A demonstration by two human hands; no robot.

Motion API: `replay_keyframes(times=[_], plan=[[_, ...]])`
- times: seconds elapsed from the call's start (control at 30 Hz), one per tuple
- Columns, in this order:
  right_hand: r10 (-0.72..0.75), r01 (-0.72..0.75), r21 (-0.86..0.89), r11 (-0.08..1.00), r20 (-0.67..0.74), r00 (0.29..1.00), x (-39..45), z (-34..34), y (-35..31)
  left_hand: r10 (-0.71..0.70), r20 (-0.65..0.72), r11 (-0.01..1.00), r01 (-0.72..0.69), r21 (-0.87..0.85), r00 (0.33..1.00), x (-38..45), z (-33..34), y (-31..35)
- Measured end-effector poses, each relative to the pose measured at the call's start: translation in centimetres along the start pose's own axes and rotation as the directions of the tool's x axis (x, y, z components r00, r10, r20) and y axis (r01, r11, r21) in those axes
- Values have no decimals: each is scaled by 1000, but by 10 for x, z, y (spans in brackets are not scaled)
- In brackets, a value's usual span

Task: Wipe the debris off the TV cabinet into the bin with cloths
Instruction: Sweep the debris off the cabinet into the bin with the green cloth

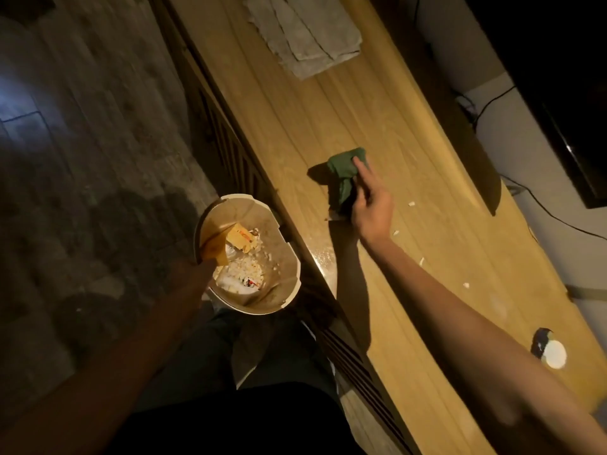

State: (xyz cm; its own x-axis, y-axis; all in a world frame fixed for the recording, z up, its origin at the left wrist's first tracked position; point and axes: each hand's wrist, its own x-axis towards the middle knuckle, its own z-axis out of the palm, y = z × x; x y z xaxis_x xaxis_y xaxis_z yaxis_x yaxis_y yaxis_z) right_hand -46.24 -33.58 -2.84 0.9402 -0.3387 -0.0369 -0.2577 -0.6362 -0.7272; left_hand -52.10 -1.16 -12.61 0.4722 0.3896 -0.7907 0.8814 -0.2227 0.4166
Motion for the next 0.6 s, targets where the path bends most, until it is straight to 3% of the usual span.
replay_keyframes(times=[0.2,0.37,0.53,0.6], plan=[[103,-128,-176,976,-144,984,85,-98,80,72,-138,997,-69,21,988,-10,6,-16],[224,-270,-280,921,-185,957,137,-156,152,66,-162,998,-61,33,985,-18,7,-32],[498,-530,-216,820,-187,847,156,-160,200,25,-110,993,-38,-112,994,-1,17,-47],[516,-561,-175,809,-246,820,153,-150,202,-19,-60,988,10,-156,998,6,18,-52]])
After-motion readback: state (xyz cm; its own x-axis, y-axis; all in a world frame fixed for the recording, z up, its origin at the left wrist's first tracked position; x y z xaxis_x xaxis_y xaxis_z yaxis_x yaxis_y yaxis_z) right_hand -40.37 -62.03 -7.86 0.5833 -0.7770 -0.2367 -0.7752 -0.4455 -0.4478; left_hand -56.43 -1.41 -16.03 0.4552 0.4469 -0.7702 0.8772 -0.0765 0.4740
